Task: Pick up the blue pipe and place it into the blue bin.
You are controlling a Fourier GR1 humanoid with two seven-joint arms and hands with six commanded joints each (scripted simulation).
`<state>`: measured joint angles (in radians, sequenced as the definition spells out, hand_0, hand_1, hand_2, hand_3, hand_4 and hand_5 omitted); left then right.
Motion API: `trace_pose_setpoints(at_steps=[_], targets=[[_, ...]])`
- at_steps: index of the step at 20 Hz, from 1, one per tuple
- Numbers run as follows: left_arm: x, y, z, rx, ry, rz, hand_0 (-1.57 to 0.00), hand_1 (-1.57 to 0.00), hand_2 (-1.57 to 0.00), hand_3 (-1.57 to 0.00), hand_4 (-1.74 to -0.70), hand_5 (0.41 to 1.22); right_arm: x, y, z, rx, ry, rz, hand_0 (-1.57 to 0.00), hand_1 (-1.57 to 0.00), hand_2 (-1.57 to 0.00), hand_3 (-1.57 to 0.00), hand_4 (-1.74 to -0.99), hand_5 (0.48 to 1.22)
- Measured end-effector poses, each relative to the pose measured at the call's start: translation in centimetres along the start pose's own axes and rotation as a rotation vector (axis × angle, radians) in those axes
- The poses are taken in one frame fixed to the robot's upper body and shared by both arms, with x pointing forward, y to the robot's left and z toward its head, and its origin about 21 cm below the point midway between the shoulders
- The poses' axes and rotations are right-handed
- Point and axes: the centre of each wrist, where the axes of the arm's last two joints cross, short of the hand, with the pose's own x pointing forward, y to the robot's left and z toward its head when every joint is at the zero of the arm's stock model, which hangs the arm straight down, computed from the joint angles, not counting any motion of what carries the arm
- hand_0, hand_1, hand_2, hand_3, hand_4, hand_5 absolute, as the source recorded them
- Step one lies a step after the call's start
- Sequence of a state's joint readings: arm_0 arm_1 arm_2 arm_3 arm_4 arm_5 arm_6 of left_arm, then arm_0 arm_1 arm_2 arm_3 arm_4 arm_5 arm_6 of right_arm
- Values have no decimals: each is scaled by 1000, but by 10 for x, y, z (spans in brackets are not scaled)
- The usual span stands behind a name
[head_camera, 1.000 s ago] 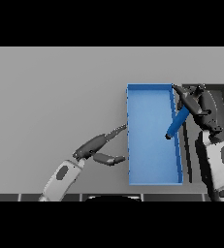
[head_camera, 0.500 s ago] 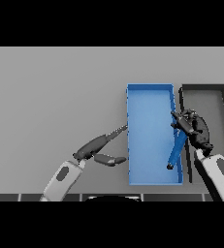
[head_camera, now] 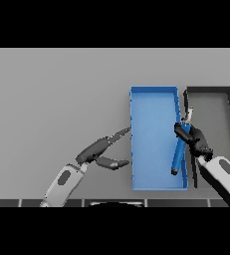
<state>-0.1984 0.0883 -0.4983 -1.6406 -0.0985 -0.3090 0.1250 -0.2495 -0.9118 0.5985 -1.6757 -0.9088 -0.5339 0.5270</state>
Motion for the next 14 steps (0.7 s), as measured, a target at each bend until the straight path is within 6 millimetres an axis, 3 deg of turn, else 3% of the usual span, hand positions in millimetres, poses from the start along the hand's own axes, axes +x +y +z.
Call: trace_pose_setpoints(at_steps=[4,6,7,11,14], targets=[[-1,-2,-2,0,7,7,1,1,1,1,-878,480,1,2,-2,3,70,86,-68,-66,-63,-41,-1131,829],[-1,-1,-1,3,7,8,1,1,1,1,-881,476,-2,3,-4,-13,61,105,-377,-184,-82,-26,-1144,792],[-1,-4,-1,-2,7,15,1,1,1,1,-881,474,-2,5,-4,-6,73,101,-301,-147,-65,-21,-1152,778],[-4,-1,1,5,11,4,1,1,1,1,-885,476,-3,5,-3,21,58,91,-123,-60,-26,-8,-1154,809],[-1,-3,-1,-5,-9,13,1,1,1,1,-885,479,-6,6,-1,24,64,78,-212,-100,-24,-5,-1152,802]])
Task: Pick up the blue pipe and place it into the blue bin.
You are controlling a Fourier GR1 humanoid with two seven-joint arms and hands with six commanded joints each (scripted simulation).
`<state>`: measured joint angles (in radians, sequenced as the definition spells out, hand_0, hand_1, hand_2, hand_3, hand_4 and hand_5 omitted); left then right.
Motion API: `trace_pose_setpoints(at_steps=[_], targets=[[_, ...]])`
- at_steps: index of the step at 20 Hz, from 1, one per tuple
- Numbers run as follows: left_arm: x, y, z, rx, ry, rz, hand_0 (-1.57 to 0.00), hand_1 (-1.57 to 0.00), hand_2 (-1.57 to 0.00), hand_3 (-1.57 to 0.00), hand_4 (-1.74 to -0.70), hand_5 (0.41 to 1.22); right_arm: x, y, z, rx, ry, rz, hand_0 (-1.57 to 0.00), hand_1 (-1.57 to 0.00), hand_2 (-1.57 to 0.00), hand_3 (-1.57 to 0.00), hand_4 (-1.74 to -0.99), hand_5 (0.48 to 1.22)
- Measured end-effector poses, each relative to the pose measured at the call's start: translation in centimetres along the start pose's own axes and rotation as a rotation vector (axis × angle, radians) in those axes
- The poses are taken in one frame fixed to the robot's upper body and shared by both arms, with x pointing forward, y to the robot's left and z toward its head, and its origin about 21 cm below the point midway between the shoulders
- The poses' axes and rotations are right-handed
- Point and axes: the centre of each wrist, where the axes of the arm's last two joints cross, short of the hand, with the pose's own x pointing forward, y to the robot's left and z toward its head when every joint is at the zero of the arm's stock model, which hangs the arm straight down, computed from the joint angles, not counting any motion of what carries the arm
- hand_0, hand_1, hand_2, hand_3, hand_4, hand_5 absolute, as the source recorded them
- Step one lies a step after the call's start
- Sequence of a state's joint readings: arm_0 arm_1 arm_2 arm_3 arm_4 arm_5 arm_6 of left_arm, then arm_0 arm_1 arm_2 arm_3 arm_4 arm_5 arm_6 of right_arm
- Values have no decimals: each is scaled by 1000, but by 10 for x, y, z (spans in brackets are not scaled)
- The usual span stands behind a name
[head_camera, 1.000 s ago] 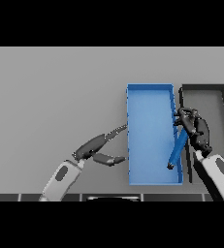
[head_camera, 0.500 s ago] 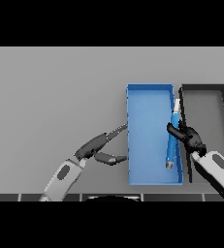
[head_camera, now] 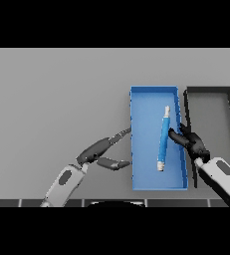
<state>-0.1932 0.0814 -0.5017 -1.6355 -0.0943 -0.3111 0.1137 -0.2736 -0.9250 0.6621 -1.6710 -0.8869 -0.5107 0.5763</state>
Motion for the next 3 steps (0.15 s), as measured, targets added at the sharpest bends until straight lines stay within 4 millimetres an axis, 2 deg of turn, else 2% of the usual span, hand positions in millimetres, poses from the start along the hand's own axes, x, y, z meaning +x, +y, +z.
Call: trace_pose_setpoints(at_steps=[3], targets=[[2,-1,-2,8,36,-2,1,1,1,1,-885,480,1,-1,-1,0,-1,10,-212,-100,-24,-5,-1152,798]])
